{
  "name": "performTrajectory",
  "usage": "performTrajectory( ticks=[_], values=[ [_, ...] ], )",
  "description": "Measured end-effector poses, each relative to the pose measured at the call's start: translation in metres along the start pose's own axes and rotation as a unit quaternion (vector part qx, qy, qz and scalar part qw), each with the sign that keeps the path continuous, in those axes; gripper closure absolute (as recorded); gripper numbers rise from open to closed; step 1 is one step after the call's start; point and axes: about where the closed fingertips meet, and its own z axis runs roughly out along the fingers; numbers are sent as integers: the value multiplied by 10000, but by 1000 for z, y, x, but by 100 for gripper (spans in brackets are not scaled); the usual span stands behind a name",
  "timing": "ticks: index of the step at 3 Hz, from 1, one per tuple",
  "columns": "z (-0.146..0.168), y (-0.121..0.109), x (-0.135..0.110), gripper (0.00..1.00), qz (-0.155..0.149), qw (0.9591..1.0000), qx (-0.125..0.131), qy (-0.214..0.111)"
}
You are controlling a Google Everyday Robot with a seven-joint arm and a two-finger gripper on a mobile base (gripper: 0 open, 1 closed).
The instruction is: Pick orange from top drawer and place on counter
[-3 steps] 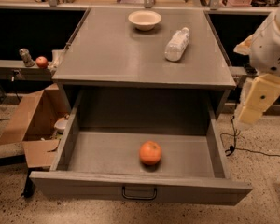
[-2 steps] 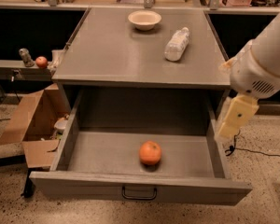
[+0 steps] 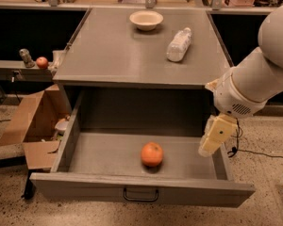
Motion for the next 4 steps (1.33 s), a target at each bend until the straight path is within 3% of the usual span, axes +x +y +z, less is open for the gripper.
performTrajectory(
  ticks=[1, 2, 3, 4],
  values=[
    [24, 3, -9, 0, -343, 9992, 18, -208],
    [63, 9, -22, 0, -759, 9955, -34, -560],
    [105, 11, -36, 0, -1069, 9892, -189, -987],
    [135, 3, -38, 0, -1054, 9856, -359, -1269]
  ],
)
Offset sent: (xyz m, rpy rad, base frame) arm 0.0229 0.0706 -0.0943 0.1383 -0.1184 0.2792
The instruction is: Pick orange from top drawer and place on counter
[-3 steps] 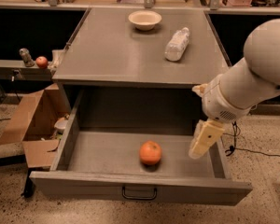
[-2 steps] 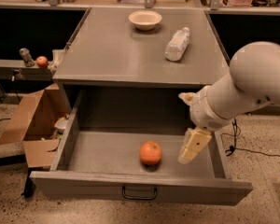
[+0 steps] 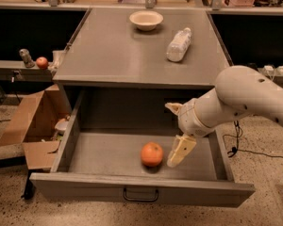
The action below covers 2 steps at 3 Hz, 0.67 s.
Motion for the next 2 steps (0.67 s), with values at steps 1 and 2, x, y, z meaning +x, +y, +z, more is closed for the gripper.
performTrajectory(
  ticks=[1, 2],
  values=[
    [26, -11, 4, 0, 76, 9996, -140, -239],
    [50, -17, 5, 0, 141, 9988, -271, -374]
  ],
)
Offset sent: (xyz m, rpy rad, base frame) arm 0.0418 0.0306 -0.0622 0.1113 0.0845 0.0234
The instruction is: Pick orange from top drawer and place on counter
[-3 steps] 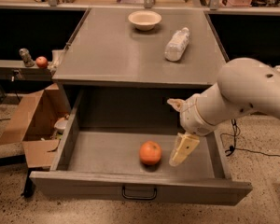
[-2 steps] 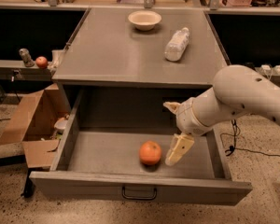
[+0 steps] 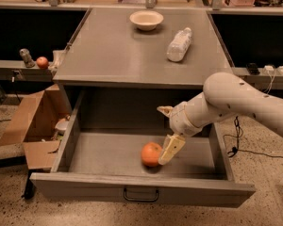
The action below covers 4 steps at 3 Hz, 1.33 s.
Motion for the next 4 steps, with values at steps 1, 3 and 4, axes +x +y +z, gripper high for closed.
performTrajectory(
  ticks=[1, 3, 4],
  values=[
    [20, -2, 1, 0, 41, 9999, -106, -55],
    [52, 5, 16, 0, 218, 9994, -224, -150],
    [64, 12, 19, 2, 278, 9991, -286, -150]
  ],
)
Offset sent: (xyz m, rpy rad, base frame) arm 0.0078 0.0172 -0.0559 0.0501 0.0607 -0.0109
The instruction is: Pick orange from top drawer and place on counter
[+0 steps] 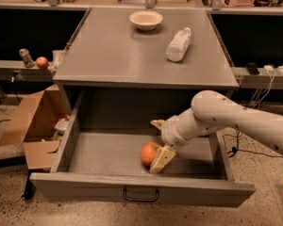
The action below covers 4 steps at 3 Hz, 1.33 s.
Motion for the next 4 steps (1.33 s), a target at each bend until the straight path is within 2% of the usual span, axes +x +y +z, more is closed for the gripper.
performTrajectory(
  ticks=[2, 3, 4],
  values=[
    [12, 9, 6, 49, 69, 9999, -76, 107],
    [-8, 8, 1, 71, 44, 9999, 132, -51],
    [-69, 5, -18, 95, -104, 9962, 609, -608]
  ],
)
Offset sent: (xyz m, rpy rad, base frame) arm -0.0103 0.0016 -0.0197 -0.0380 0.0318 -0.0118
